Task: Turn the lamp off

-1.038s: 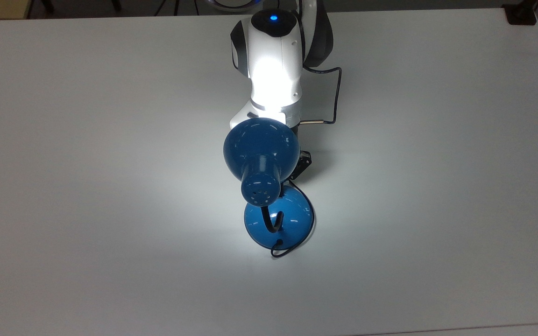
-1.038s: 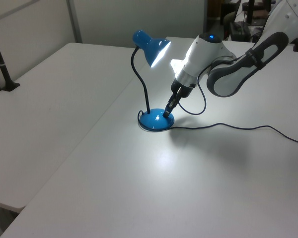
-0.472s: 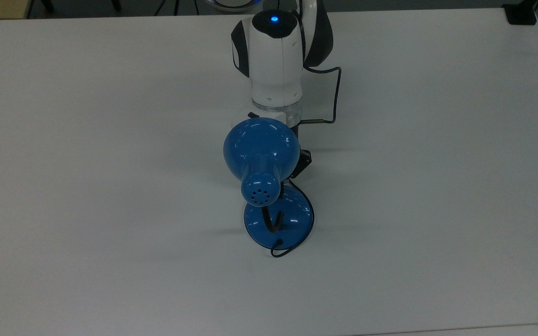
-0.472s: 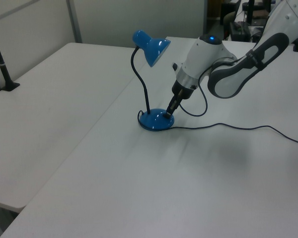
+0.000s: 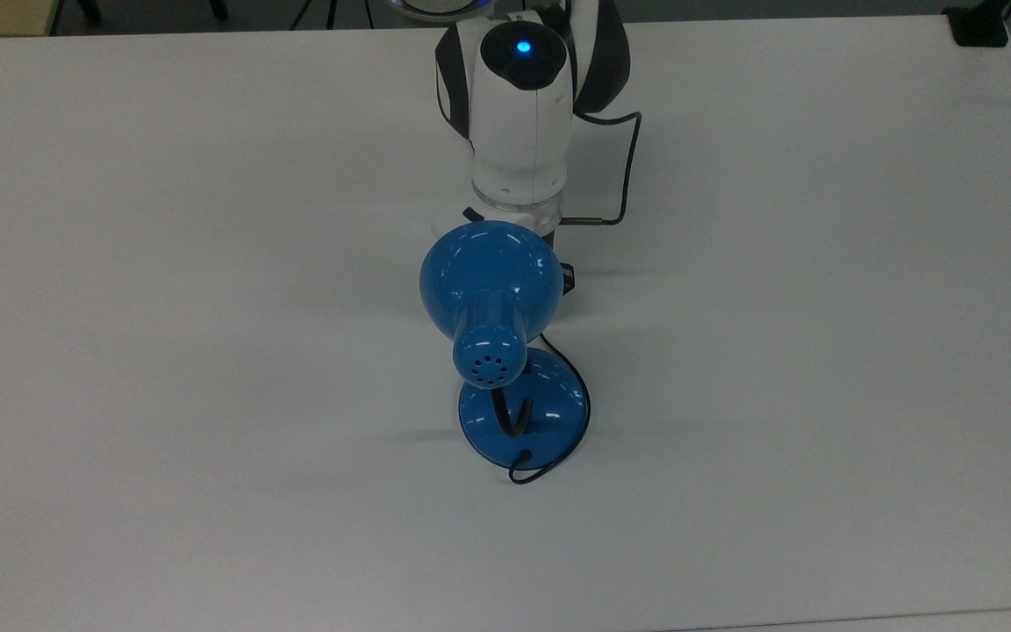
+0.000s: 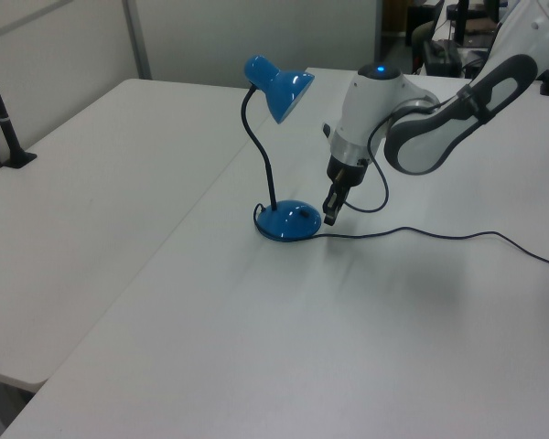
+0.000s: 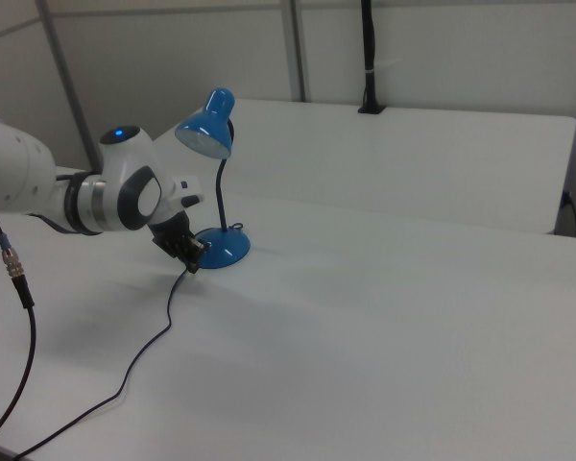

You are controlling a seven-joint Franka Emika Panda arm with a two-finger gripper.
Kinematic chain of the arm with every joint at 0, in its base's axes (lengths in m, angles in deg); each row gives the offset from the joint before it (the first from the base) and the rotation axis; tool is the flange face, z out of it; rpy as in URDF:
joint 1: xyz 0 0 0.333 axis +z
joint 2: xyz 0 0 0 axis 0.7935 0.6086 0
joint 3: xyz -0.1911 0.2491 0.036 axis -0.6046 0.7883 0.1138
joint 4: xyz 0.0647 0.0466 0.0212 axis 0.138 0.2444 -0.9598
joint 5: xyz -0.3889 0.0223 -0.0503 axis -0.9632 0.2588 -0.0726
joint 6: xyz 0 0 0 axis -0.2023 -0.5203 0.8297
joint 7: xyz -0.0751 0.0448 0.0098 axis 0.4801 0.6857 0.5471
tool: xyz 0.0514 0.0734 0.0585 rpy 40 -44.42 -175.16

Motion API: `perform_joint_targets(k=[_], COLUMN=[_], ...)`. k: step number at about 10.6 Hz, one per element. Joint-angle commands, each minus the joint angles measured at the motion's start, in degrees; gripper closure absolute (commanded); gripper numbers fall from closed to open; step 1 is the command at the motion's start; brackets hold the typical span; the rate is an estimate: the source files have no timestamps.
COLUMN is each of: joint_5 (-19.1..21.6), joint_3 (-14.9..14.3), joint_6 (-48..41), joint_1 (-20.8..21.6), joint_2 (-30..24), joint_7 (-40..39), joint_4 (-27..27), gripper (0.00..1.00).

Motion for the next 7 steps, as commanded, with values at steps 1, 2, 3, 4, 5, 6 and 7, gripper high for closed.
perform_joint_targets(k=[1, 2, 3, 4, 5, 6, 7], joint_5=[-1.0, -0.8, -0.7, -0.7, -0.6, -0.6, -0.6], joint_3=[-0.3, -0.3, -0.3, -0.3, -0.3, -0.4, -0.8], joint_6=[-14.8, -19.2, -23.2, -27.2, -32.2, -37.0, -40.5], joint_1=[0.7, 0.7, 0.7, 0.7, 0.7, 0.4, 0.0], joint_2=[-8.9, -11.5, -13.6, -16.0, -17.8, -19.3, -20.2], joint_7=[1.4, 1.4, 1.3, 1.3, 1.3, 1.3, 1.2], joint_4=[2.0, 2.0, 1.9, 1.6, -0.1, -2.5, -4.6], gripper=[0.97, 0.96, 0.93, 0.92, 0.90, 0.86, 0.77])
